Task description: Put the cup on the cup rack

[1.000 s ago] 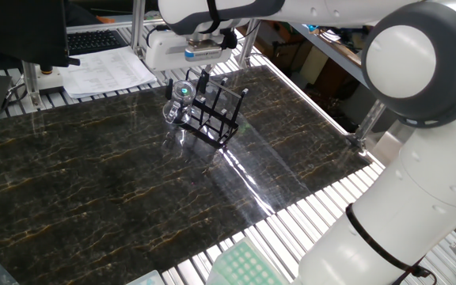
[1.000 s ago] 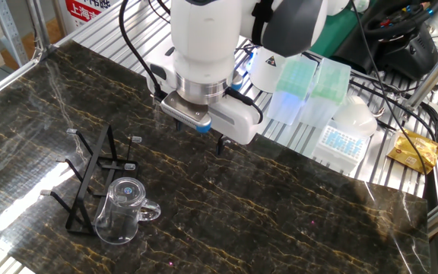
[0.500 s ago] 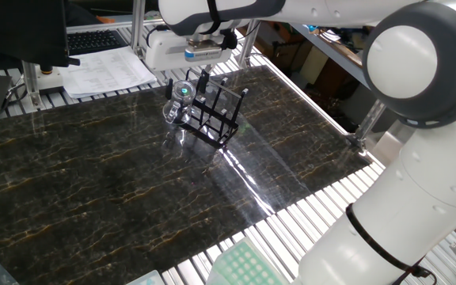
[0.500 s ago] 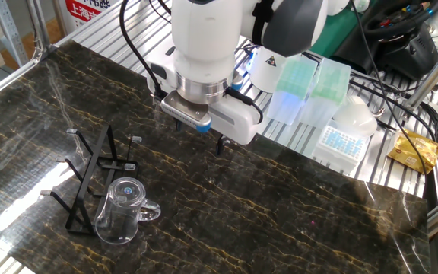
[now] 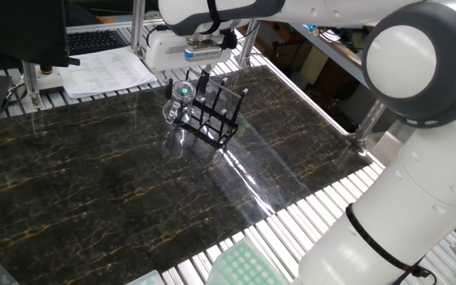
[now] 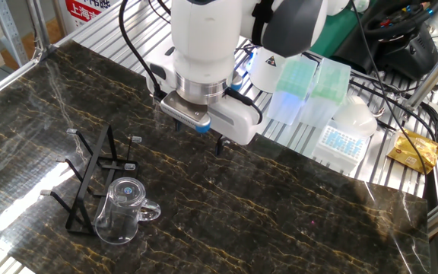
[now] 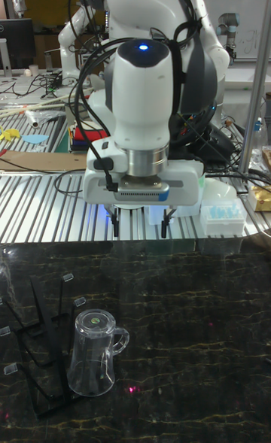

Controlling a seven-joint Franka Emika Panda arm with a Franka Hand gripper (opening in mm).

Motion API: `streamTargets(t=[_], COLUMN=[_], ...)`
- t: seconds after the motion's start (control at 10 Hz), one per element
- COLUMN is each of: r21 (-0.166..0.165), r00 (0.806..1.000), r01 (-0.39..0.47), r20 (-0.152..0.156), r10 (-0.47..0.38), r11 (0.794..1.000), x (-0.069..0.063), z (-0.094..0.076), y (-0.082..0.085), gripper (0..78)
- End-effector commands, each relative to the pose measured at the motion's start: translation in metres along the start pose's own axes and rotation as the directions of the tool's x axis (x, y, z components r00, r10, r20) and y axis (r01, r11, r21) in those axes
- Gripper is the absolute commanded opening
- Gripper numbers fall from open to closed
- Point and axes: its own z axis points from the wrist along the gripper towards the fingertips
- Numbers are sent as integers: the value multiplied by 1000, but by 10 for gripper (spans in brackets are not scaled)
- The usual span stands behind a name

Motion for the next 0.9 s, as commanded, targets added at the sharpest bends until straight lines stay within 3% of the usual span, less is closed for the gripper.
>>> streamTargets(t=[0.1, 0.9], r21=[1, 5], r00=[1000, 1000], r01=[1, -1], r20=[3, 9], r10=[-1, 1], r11=[1000, 1000], x=[-1, -4], z=[-1, -1], y=[0, -3], gripper=[774, 774])
